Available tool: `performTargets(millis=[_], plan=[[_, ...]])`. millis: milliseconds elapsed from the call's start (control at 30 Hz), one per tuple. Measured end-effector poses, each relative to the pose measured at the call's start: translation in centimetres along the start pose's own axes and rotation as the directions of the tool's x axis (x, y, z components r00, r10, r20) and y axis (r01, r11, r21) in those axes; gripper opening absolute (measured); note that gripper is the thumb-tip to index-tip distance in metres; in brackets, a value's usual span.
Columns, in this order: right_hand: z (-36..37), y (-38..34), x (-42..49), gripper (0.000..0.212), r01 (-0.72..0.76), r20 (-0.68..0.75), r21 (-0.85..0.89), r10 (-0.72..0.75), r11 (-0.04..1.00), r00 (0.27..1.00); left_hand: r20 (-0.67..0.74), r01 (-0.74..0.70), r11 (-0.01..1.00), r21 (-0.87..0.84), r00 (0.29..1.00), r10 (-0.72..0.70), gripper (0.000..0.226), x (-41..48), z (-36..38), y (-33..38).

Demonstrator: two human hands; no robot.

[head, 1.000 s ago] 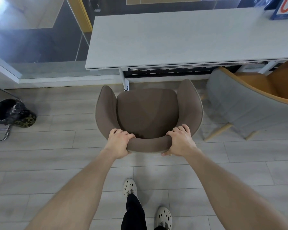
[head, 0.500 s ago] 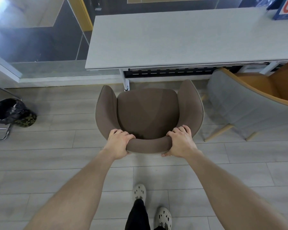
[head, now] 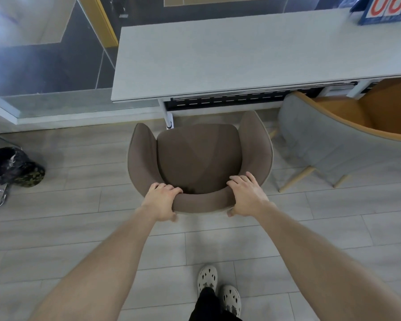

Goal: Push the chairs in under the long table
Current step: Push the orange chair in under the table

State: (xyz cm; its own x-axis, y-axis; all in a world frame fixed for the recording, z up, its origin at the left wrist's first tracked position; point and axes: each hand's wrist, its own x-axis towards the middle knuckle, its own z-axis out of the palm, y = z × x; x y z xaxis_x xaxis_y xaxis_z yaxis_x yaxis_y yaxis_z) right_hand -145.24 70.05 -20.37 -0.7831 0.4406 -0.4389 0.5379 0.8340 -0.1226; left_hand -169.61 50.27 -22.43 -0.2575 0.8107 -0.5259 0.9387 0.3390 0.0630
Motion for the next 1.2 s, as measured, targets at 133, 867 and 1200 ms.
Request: performTargets(millis=[133,867,1200], plan=[[-1.1,1.4,-3.3,0.093,0.000,-0.049,0.068,0.003,0.998,0.999,0.194,0.045,0.997,-0.061,0.980,-0.032,0.106,-0.3,-4.4,2.7],[-5.9,51.0,-20.7,0.071,-0.373,-0.044,0.244,0.394,0.895,0.918,-0.025,-0.152,0.981,-0.122,0.988,0.150,0.067,19.8,-20.7,49.2],[-7.8,65.1,-17.1,0.107,-0.320,-0.123,0.165,0.342,0.933,0.932,-0.184,-0.205,0.979,-0.025,0.963,0.197,0.087,29.3,-21.9,60.0]])
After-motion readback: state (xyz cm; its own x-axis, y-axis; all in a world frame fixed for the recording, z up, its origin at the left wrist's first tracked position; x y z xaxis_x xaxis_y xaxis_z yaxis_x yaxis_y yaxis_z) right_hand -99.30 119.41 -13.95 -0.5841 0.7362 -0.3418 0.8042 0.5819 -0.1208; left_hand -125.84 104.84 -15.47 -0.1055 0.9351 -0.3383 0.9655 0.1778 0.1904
